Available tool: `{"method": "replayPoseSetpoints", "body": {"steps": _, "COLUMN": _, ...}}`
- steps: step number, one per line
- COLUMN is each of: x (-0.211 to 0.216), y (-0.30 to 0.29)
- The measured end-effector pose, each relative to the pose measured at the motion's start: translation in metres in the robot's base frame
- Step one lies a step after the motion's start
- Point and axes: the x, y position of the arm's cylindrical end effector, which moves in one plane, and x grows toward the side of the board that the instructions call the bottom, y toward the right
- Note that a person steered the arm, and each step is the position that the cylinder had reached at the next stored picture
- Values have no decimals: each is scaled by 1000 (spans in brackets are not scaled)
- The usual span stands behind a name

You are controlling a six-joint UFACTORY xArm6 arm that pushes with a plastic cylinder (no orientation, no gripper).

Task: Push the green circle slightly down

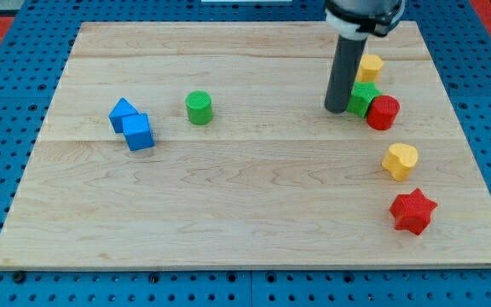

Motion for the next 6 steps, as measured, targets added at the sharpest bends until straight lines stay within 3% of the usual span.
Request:
{"method": "replayPoseSetpoints", "body": {"steps": 1, "x": -11, "y": 31}}
{"method": "replayPoseSetpoints", "body": {"steps": 2, "x": -11, "y": 21}}
{"method": "replayPoseSetpoints", "body": {"steps": 3, "x": -9, "y": -62}}
{"method": "replayPoseSetpoints", "body": {"steps": 5, "x": -16, "y": -110}}
{"method": "replayPoseSetpoints", "body": {"steps": 6, "x": -53, "y": -155}}
